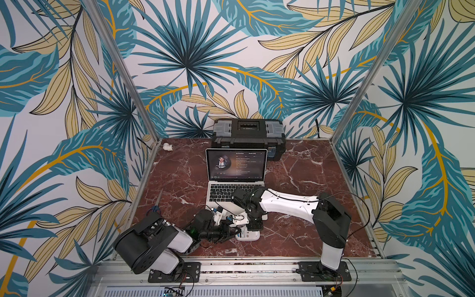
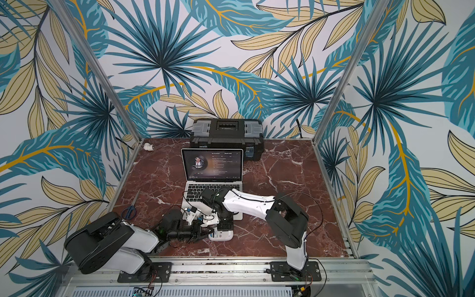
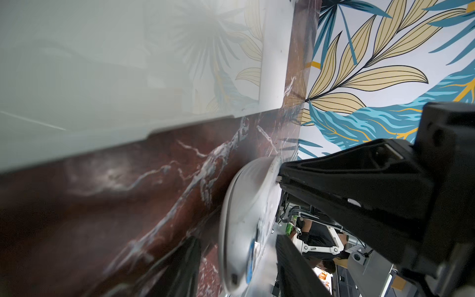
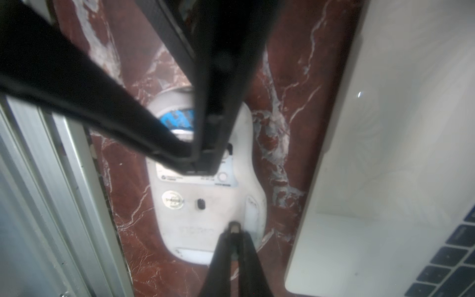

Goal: Remove the wireless mouse receiver from the laptop
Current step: Place the USB plug on the mouse.

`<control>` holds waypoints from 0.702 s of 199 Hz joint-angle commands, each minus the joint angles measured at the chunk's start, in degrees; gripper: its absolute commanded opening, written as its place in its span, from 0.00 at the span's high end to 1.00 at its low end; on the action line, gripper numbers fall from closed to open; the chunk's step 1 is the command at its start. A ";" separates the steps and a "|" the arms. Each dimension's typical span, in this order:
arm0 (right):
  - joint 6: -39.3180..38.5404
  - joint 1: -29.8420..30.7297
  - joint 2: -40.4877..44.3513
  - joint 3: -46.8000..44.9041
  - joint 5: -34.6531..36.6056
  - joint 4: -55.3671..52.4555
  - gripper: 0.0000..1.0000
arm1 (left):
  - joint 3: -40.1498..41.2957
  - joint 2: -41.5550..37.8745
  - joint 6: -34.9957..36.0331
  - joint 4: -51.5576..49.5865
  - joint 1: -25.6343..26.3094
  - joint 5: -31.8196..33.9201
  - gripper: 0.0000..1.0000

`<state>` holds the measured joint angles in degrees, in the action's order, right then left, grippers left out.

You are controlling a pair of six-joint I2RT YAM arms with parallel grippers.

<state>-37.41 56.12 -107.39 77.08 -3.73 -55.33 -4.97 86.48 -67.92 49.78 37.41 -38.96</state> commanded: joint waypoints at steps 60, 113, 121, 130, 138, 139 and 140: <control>2.69 0.08 0.26 -3.82 -4.67 8.21 1.00 | -3.30 12.37 0.04 19.50 4.03 3.42 0.57; 2.90 -0.99 1.02 -4.93 -5.37 8.85 1.00 | -3.67 19.69 -1.78 28.04 4.51 3.52 0.85; 2.91 -1.16 1.25 -5.05 -5.43 8.87 1.00 | -3.42 20.18 -2.08 28.85 4.51 3.57 0.90; 2.86 -1.34 1.48 -5.18 -5.38 8.81 1.00 | -3.25 20.31 -2.38 29.54 4.44 3.54 0.97; 2.91 -1.43 1.57 -5.03 -5.29 8.40 1.00 | -3.20 20.07 -2.63 29.97 4.27 3.38 1.00; 2.93 -1.44 1.61 -5.02 -5.31 8.31 1.00 | -3.20 20.06 -2.60 30.00 4.26 3.33 1.00; 2.86 -1.44 1.59 -4.97 -5.36 8.27 1.00 | -3.20 20.01 -2.58 30.01 4.26 3.35 1.00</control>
<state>-34.72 54.35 -105.43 73.58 -5.19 -52.64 -6.81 105.71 -70.70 75.72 41.10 -36.36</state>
